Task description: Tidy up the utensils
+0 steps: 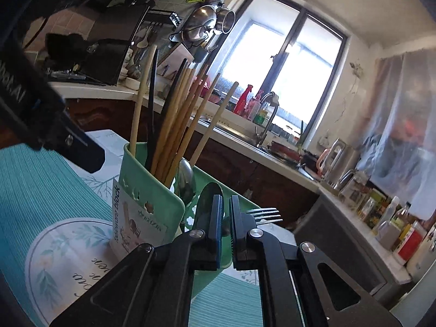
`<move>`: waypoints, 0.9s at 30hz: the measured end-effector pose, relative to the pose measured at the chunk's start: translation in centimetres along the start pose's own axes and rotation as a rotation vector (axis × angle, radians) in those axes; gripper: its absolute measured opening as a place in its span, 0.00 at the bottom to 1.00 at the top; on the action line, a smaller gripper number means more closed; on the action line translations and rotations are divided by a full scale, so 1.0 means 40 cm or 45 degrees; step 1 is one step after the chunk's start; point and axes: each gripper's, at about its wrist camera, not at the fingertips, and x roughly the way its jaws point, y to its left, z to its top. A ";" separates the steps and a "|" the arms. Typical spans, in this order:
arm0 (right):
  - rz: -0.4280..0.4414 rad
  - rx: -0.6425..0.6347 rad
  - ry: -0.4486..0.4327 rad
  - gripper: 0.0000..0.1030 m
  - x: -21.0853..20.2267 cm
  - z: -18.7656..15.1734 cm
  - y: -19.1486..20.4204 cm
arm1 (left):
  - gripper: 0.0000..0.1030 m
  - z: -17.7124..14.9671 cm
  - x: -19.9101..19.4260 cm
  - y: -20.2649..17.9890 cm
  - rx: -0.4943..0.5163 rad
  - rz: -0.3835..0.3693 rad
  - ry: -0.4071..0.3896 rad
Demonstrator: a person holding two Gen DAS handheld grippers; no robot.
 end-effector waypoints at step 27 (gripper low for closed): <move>0.275 0.655 0.528 0.70 -0.538 -0.022 -0.110 | 0.99 -0.269 -0.218 -0.017 0.076 0.206 0.076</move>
